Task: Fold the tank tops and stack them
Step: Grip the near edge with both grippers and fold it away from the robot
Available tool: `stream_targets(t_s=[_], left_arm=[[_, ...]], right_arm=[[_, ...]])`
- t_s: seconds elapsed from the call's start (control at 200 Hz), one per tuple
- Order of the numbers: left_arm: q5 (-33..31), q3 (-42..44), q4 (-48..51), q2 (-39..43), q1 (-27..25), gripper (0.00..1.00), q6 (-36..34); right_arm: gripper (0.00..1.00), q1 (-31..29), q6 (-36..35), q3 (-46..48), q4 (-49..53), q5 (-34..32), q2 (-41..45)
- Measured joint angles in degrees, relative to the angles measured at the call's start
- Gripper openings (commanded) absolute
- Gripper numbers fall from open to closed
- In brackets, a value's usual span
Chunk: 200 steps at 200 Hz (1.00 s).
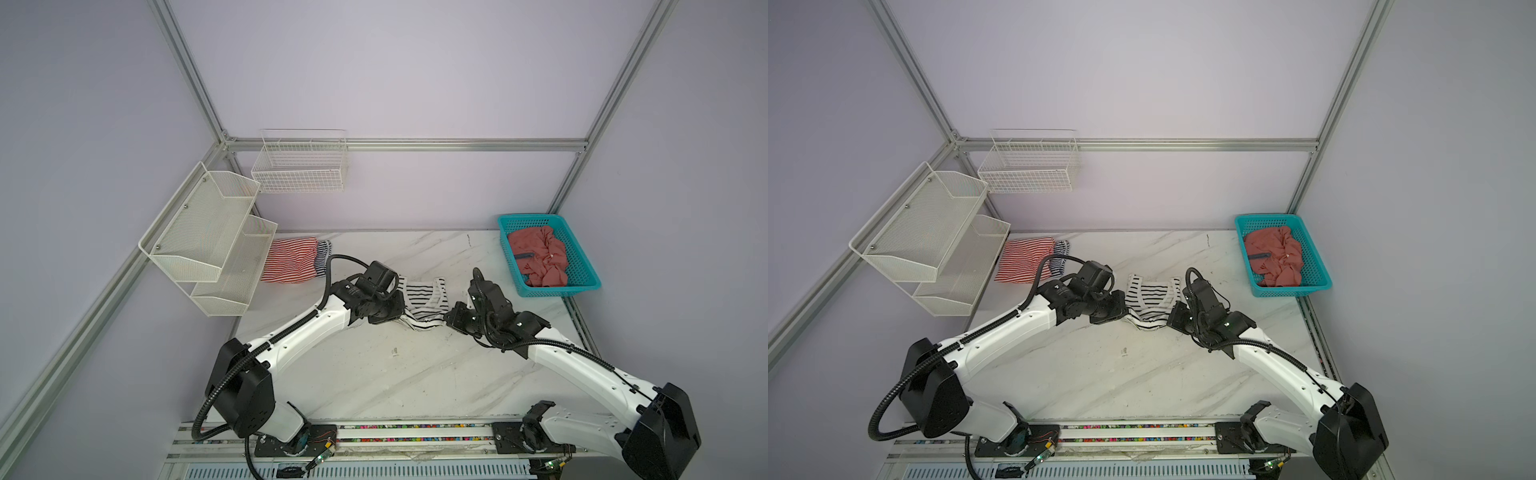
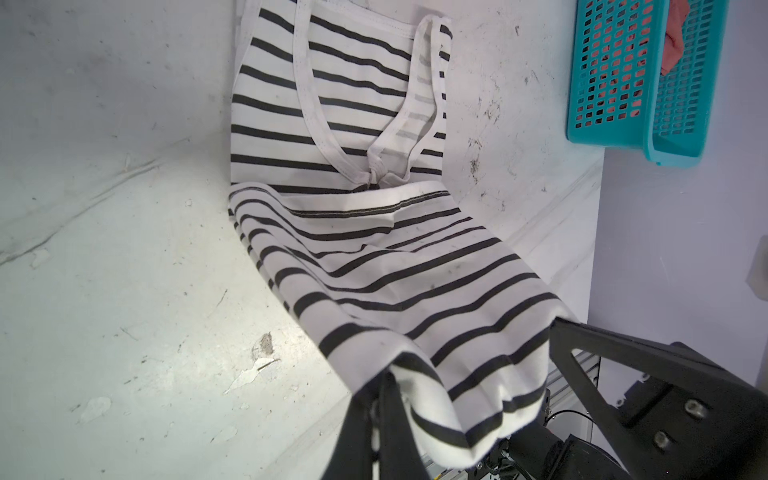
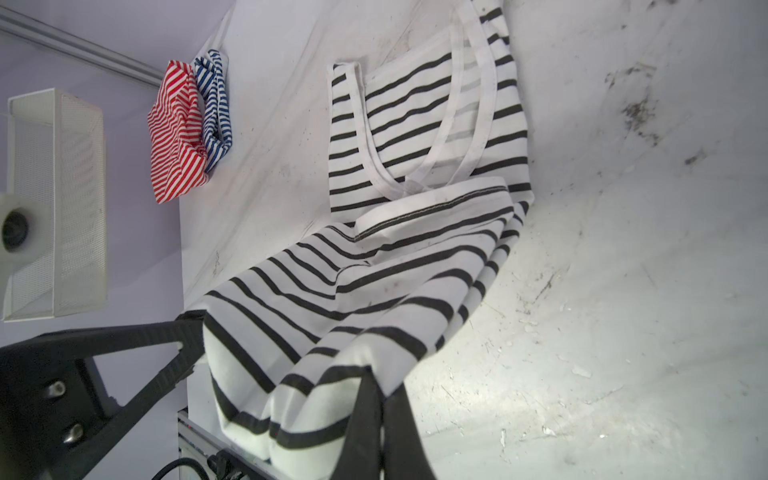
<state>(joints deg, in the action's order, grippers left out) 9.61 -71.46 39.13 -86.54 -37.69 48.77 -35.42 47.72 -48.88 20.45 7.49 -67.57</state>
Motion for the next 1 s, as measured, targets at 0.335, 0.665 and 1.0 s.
stream_targets(t_s=[0.335,0.665,1.0], left_arm=[[-0.33,-5.79,-0.04,-4.24,2.62,0.01,-2.51],[0.81,-14.56,-0.42,-14.62,6.69,0.02,-5.22],[2.27,-25.59,-0.61,-26.05,10.91,0.02,-7.65]], right_arm=[[0.0,6.62,-3.32,-4.72,-0.09,0.31,-4.48],[0.0,13.25,-8.39,-10.75,-1.86,4.85,-15.41],[0.0,17.59,-11.87,-19.82,-6.05,9.77,-29.73]])
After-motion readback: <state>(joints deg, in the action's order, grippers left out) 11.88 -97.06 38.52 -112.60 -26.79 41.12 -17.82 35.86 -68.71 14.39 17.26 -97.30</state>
